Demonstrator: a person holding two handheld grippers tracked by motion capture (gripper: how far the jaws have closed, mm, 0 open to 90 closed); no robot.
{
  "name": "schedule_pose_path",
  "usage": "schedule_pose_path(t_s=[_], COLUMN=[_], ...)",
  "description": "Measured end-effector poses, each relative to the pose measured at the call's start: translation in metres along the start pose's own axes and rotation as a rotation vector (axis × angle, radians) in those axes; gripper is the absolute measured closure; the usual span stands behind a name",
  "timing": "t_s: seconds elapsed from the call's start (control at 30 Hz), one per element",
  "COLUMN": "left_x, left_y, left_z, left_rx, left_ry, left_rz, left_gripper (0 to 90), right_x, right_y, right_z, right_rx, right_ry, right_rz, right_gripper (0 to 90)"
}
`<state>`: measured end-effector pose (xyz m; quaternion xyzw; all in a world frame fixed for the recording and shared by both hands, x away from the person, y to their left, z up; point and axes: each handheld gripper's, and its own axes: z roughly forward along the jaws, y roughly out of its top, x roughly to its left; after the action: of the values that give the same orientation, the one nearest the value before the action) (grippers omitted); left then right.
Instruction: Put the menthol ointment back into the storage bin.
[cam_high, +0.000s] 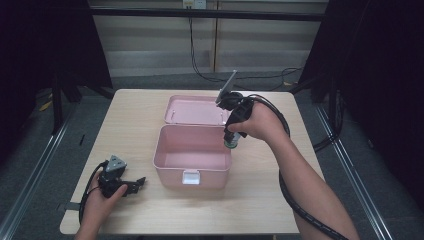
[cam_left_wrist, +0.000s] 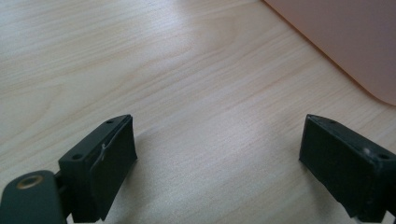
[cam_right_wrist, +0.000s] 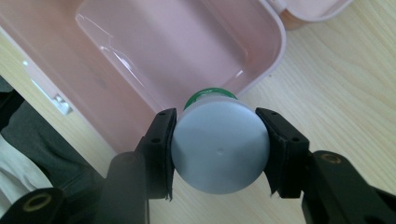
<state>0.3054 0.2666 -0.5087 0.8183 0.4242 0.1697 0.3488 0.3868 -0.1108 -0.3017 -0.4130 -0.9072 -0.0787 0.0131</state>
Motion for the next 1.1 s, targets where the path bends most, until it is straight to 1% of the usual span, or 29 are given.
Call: schedule_pose_path(t_s=[0.1,0.2,0.3,0.43,0.63,0.73,0.8,0.93,0.97,1.0,1.1], left_x=[0.0,0.0,0.0,0.0,0.0,0.0,0.0,0.0,0.0,0.0,0.0], left_y=[0.0,0.0,0.0,0.0,0.0,0.0,0.0,0.0,0.0,0.0,0.0], left_z=[0.0,0.0,0.0,0.0,0.0,0.0,0.0,0.0,0.0,0.0,0.0], left_rx=[0.0,0.0,0.0,0.0,0.0,0.0,0.0,0.0,0.0,0.0,0.0], left_ry=[0.0,-0.001,-0.001,-0.001,-0.001,0.0,-0.001,0.0,0.0,0.0,0.0], left_rz=[0.0,-0.001,-0.001,-0.001,0.0,-0.001,0.0,0.0,0.0,0.0,0.0], left_gripper=[10.2,10.2,10.2,10.2,10.2,10.2,10.2,10.2,10.2,10.2,10.2], right_x=[0.004,0.004,0.005,0.005,0.007,0.009,0.01,0.012,0.012,0.011,0.01], right_y=[0.008,0.012,0.019,0.023,0.032,0.039,0.041,0.048,0.048,0.051,0.055], right_z=[0.003,0.005,0.007,0.009,0.017,0.024,0.026,0.037,0.037,0.04,0.044], right_rx=[0.001,-0.002,-0.011,-0.008,0.013,0.02,0.02,0.026,0.026,0.023,0.017], right_ry=[0.006,0.014,0.021,0.015,0.0,-0.002,-0.001,-0.006,-0.006,-0.005,-0.003], right_rz=[0.019,0.025,0.049,0.052,0.052,0.057,0.058,0.052,0.052,0.057,0.08], right_gripper=[50.9,50.9,51.0,51.0,51.0,51.0,51.0,51.0,51.0,51.0,51.0])
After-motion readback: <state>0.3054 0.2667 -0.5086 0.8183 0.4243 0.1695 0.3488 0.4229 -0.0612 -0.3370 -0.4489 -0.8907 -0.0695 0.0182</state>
